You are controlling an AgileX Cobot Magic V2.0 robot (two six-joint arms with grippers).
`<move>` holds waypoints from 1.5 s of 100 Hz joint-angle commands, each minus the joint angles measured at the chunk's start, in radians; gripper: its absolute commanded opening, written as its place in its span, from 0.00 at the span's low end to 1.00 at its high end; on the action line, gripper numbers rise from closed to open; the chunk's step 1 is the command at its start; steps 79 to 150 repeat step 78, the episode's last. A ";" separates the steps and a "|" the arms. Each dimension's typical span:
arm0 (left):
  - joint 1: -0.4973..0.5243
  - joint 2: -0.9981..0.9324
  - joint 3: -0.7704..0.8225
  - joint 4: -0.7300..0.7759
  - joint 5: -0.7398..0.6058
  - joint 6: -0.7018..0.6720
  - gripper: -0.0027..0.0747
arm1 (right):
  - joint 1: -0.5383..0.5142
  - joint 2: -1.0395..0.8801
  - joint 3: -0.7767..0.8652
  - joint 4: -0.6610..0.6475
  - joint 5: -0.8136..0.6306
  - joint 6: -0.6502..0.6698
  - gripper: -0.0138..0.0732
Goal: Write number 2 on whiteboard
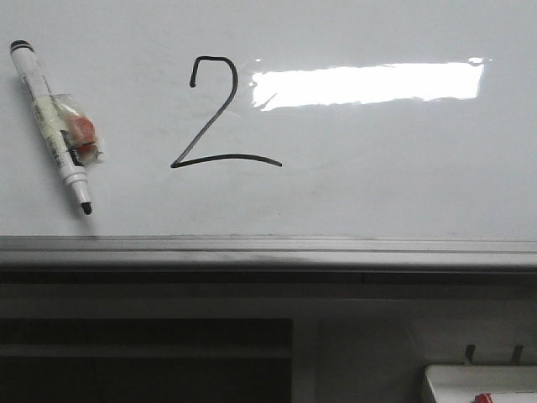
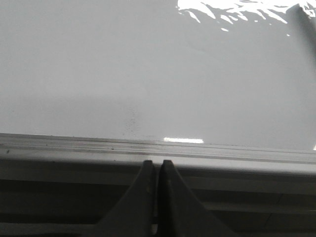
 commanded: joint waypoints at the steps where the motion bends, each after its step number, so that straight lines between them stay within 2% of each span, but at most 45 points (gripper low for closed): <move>1: 0.006 -0.025 0.010 -0.004 -0.053 -0.010 0.01 | -0.007 -0.022 0.025 -0.011 0.091 0.004 0.08; 150: 0.006 -0.025 0.010 -0.004 -0.053 -0.010 0.01 | -0.007 -0.022 0.025 -0.011 0.084 0.004 0.08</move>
